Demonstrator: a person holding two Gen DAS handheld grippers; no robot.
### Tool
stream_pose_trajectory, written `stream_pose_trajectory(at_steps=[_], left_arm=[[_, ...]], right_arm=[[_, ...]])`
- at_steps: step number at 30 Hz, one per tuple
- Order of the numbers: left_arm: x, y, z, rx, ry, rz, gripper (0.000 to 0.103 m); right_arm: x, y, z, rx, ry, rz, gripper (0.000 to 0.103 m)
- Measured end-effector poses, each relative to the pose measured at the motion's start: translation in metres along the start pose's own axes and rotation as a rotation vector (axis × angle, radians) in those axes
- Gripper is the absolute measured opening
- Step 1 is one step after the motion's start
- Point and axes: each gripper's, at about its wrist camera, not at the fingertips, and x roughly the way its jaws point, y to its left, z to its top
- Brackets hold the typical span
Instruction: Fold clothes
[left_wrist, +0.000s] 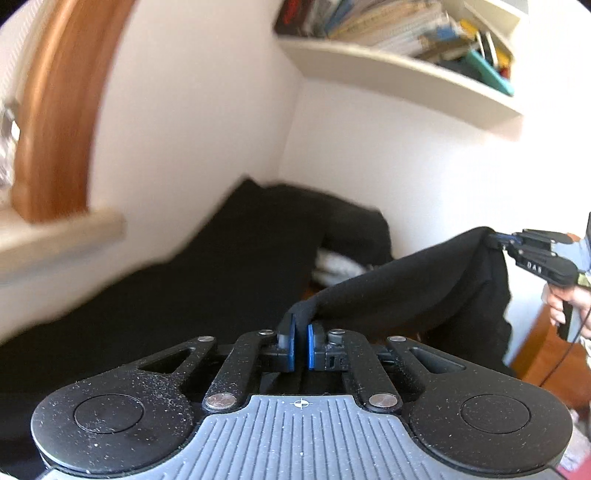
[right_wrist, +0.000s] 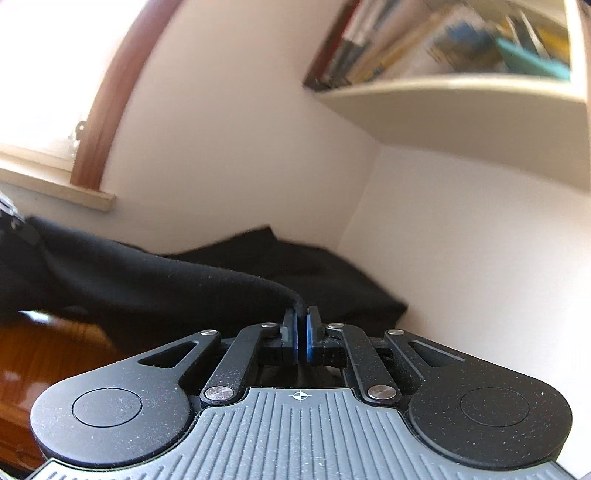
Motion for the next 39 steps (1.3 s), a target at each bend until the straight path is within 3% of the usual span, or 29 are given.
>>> stream_pose_trajectory(at_steps=[2,4,6,10,13,20,27,32,33,35,38,39], left_arm=[[-0.007,0.012,0.004,-0.023,-0.046,0.050,0.007],[-0.008,0.025,0.002,-0.032,-0.058,0.129,0.011],[0.000,0.045,-0.011,-0.078,-0.006,0.174,0.011],[0.021,0.081,-0.037,-0.198,0.120,0.186,0.010],[0.024,0.074,-0.040,-0.157,0.129,0.204,0.019],[0.030,0.065,-0.043,-0.116,0.149,0.223,0.019],[0.028,0.068,-0.045,-0.114,0.145,0.229,0.019],[0.028,0.067,-0.044,-0.115,0.141,0.229,0.019],[0.026,0.066,-0.044,-0.112,0.128,0.226,0.019],[0.022,0.065,-0.043,-0.106,0.101,0.222,0.019],[0.017,0.063,-0.042,-0.097,0.060,0.215,0.019],[0.015,0.062,-0.042,-0.093,0.043,0.211,0.021]], right_arm=[[0.019,0.007,0.016,-0.016,-0.037,-0.005,0.006],[0.044,0.016,0.031,0.022,-0.074,0.008,0.015],[0.067,0.027,0.030,0.037,-0.032,0.051,0.044],[0.106,0.048,0.017,0.048,0.098,0.145,0.043],[0.101,0.043,-0.007,0.069,0.142,0.148,0.044],[0.072,0.012,-0.061,0.198,0.265,0.157,0.056],[0.068,0.013,-0.099,0.342,0.344,0.219,0.057],[0.091,0.026,-0.096,0.340,0.376,0.244,0.054],[0.096,0.029,-0.095,0.338,0.382,0.249,0.037],[0.103,0.033,-0.090,0.306,0.382,0.228,0.013],[0.095,0.030,-0.065,0.151,0.313,0.071,0.011],[0.090,0.021,-0.053,0.152,0.275,0.027,0.011]])
